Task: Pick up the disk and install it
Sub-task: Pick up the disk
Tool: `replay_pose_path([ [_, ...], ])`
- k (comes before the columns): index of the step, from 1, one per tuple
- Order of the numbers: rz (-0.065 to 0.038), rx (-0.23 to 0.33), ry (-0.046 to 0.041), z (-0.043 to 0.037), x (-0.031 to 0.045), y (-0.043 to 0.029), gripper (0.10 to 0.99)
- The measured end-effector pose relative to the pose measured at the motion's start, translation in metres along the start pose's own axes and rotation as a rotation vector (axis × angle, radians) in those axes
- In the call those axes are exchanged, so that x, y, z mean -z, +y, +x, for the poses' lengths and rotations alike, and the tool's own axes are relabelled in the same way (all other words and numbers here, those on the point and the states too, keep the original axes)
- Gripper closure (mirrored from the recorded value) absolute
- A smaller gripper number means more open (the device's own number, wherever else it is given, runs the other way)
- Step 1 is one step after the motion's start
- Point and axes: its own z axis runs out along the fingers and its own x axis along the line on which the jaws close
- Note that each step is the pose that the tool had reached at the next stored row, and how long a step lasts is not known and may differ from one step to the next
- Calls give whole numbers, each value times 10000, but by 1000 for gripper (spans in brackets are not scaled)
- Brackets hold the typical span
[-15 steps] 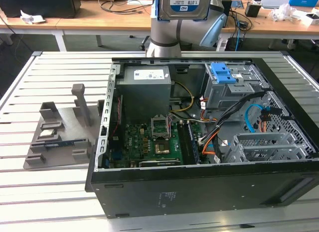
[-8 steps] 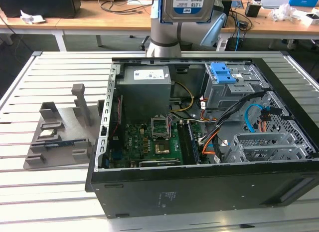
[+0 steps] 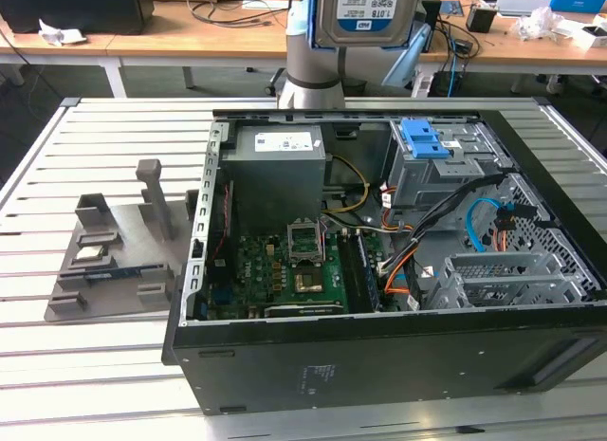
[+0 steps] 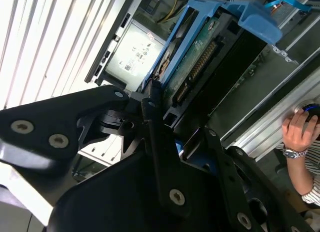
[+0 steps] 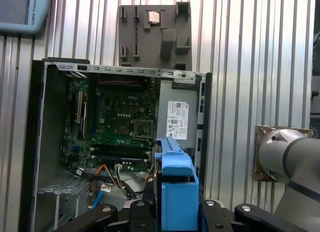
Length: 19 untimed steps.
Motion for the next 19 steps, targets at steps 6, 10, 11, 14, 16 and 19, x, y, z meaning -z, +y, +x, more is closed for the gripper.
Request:
replay_pose_path([
  [6, 0, -1, 3, 94, -2, -38, 722],
  [10, 0, 0, 4, 151, -4, -63, 722],
  [11, 0, 0, 4, 167, -4, -70, 722],
  [14, 0, -1, 6, 225, -5, -94, 722],
  [16, -1, -1, 7, 248, -6, -105, 722],
  [19, -1, -1, 9, 296, -7, -127, 722],
])
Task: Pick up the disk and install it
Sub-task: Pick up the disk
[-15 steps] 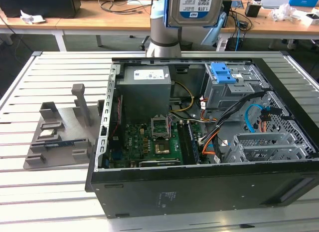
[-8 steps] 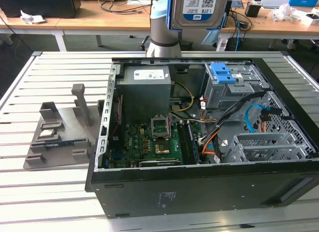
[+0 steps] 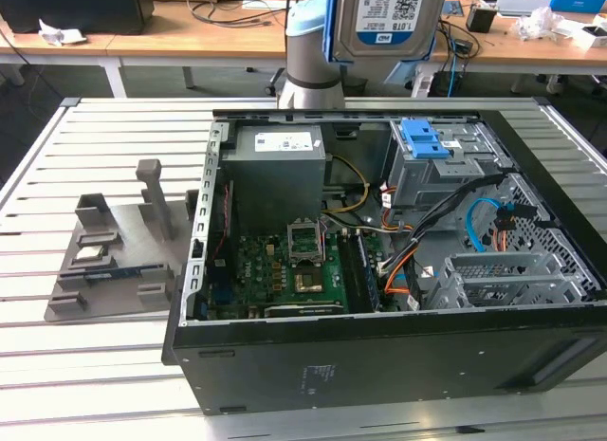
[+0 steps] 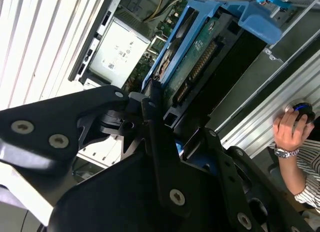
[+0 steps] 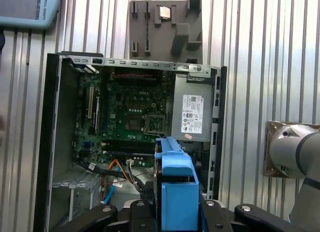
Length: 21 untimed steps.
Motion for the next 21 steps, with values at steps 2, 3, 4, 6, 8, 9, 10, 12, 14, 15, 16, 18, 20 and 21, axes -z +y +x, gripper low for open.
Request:
replay_pose_path([
  [2, 0, 0, 1, 24, -1, -10, 722],
  [3, 0, 0, 0, 34, -1, -15, 722],
  [4, 0, 0, 1, 46, -2, -20, 722],
  [6, 0, -1, 2, 70, -3, -31, 722],
  [8, 0, 0, 2, 98, -4, -43, 722],
  [9, 0, 0, 2, 115, -4, -50, 722],
  [10, 0, 0, 3, 135, -4, -58, 722],
  [12, 0, -1, 4, 169, -6, -71, 722],
  [14, 0, 0, 4, 196, -7, -81, 722],
  [15, 0, -1, 4, 207, -7, -86, 722],
  [16, 0, 0, 5, 219, -8, -90, 722],
  [18, 0, -1, 5, 250, -9, -101, 722],
  [20, 0, 0, 6, 277, -9, -111, 722],
  [21, 0, 0, 6, 288, -10, -114, 722],
])
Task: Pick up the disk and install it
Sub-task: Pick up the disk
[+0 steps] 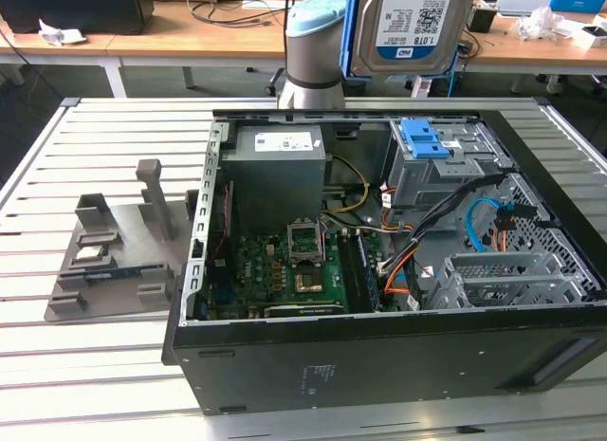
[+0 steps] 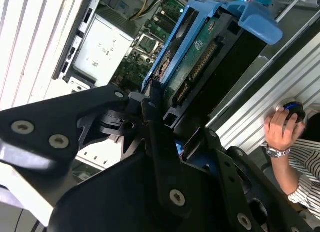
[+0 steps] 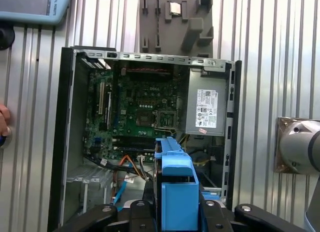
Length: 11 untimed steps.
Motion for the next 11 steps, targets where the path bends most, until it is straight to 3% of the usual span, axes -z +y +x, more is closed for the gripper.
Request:
replay_pose_path([
  [11, 0, 0, 4, 188, -6, -60, 722],
])
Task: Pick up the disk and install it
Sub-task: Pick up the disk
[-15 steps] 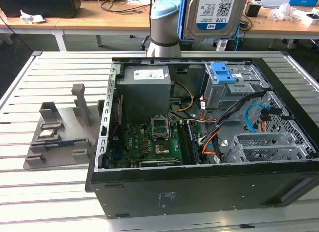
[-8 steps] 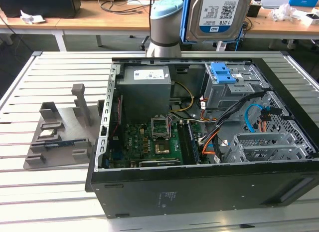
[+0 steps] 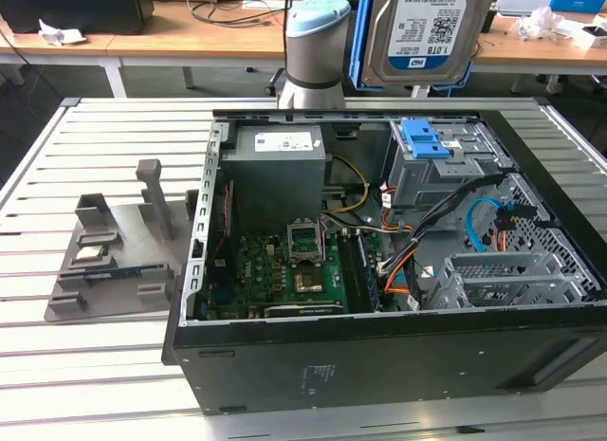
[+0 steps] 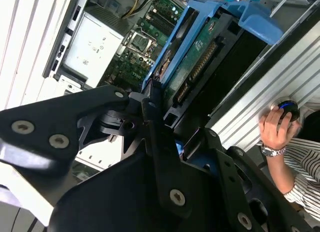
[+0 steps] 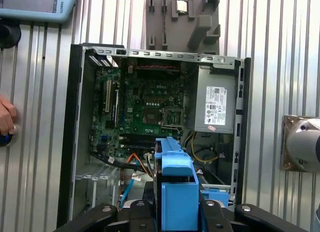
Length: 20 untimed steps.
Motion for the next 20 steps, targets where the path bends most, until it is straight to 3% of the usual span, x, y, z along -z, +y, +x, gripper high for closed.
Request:
replay_pose_path([
  [13, -1, -1, 11, 217, -10, -41, 722],
  [17, -1, 0, 14, 333, -16, -46, 722],
  [20, -1, 0, 14, 468, -25, -43, 722],
])
